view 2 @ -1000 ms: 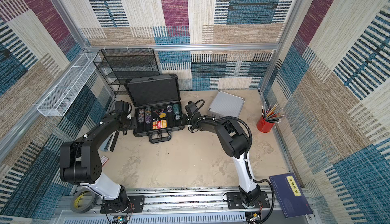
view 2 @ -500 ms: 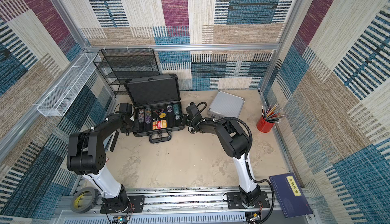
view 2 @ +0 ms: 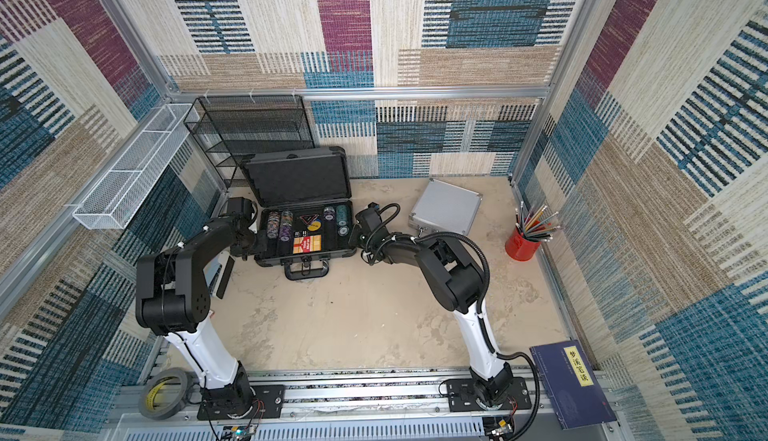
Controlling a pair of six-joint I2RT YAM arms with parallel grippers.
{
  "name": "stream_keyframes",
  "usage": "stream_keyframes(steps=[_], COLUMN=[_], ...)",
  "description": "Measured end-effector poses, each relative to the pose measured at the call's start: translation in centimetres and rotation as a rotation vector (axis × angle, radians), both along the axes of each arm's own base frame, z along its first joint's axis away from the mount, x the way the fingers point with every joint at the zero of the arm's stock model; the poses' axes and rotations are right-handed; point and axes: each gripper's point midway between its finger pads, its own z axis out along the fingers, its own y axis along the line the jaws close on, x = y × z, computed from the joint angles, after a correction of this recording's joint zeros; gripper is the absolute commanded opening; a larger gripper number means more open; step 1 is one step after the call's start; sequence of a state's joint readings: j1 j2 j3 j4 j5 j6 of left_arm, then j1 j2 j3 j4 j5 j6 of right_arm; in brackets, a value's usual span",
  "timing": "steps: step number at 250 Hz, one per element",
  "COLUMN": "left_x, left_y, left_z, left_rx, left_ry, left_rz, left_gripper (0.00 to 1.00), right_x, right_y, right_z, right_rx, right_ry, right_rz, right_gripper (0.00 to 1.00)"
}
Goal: Open the poker set cases
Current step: Move the poker set case to the center of the board.
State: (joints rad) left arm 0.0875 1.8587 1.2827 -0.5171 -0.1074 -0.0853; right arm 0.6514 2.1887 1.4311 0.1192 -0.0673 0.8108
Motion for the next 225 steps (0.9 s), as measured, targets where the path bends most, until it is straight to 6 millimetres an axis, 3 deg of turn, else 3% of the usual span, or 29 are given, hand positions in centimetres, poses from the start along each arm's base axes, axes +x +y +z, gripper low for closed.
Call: stream_keyframes(steps=[90,132,225], left_x=[1.2,0.7,-0.1], left_y=[3.1,4.5,5.9], left_z=[0.3,0.5,0.7], left_rx=[0.033,0.076,0.104], left_ry=[0.001,0.015,0.028], left_rz=[0.01,0.03,0.047], left_gripper=[0.03,0.03,0.02], right_x=[0.1,-0.2,-1.1], right_y=[3.3,4.9,6.2], right_z=[0.2,0.3,0.2], right_rx=[0.041,0.052,0.068], right_ry=[0.008,0.009,0.014], right_rz=[0.009,0.023,0.017], right_gripper=[0.0,0.0,0.0])
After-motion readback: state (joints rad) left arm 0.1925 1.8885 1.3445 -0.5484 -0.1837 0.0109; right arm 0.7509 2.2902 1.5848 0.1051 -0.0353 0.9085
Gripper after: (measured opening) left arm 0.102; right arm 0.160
